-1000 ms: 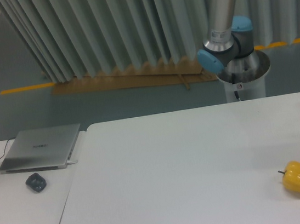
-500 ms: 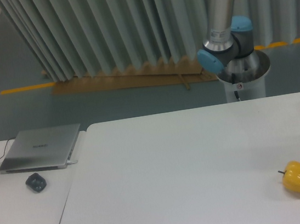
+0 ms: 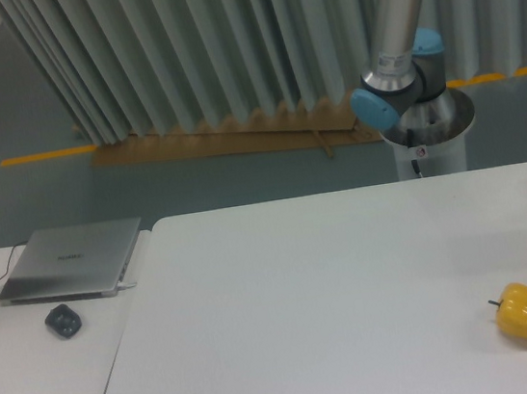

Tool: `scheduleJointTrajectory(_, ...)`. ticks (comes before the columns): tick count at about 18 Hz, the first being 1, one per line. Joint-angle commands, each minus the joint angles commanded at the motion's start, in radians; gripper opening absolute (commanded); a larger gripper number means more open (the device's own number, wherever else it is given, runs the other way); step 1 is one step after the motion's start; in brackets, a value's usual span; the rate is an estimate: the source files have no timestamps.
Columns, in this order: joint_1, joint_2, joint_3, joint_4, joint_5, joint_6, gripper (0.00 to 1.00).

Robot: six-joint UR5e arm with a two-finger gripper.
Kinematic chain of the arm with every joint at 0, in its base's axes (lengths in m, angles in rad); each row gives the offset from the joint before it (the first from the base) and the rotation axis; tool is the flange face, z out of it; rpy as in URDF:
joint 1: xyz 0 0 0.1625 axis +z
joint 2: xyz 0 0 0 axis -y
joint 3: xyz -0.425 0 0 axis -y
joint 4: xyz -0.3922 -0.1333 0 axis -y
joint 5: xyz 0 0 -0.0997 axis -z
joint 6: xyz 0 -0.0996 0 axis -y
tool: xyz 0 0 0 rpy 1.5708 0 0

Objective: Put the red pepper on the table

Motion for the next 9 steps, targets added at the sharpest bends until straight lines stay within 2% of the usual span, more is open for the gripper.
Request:
scheduleJointTrajectory(4, -0.002, -0.008, 0.003, -0.006, 0.065, 0.002, 1.0)
scheduleJointTrajectory(9, -0.002, -0.025, -0.006, 0.0, 0.069, 0.003, 1.0)
